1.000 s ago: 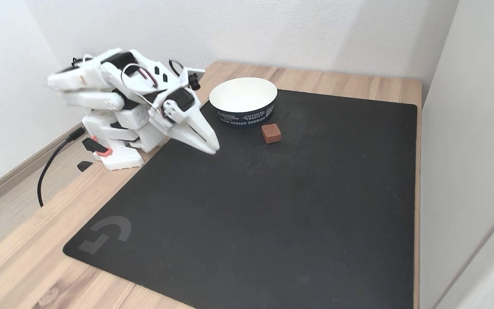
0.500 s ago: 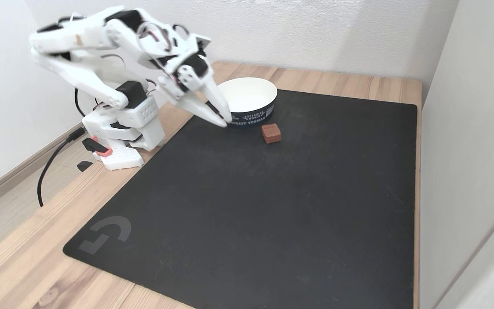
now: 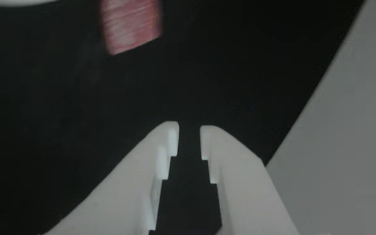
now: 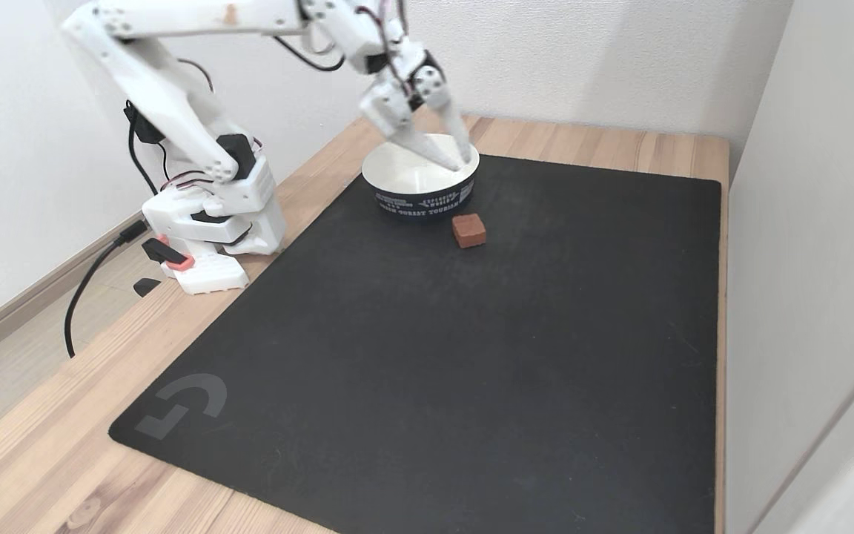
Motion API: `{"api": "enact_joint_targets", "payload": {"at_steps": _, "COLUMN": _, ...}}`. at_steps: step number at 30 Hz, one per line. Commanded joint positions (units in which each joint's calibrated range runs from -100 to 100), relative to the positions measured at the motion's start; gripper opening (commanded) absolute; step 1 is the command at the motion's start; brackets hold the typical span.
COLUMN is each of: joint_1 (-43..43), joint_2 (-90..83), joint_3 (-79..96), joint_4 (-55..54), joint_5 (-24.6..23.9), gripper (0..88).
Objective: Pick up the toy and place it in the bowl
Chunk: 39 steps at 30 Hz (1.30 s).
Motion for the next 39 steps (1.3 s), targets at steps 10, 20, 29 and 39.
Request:
{"api": "enact_joint_targets", "payload": {"at_steps": 10, "joint_1": -1.45, "joint_2": 14.85, "joint_3": -17.46, "joint_4": 7.32, "joint_5": -0.03, "gripper": 2.3}}
{"api": "enact_joint_targets", "payload": {"at_steps": 20, "joint_1": -1.37, "joint_2": 22.19, "joint_3": -21.06, "joint_4": 10.53, "joint_5": 0.18, "gripper": 2.3}}
{"api": "enact_joint_targets", "payload": {"at_steps": 29, "joint_1": -1.29, "joint_2": 22.44, "joint_3": -20.43, "joint_4": 9.94, "joint_5": 0.23, "gripper": 2.3}}
{"api": "enact_joint_targets", "payload": {"at_steps": 39, "joint_1": -1.29, "joint_2": 25.11, "joint_3": -20.97, "joint_4": 9.77, "joint_5": 0.33, "gripper": 2.3}}
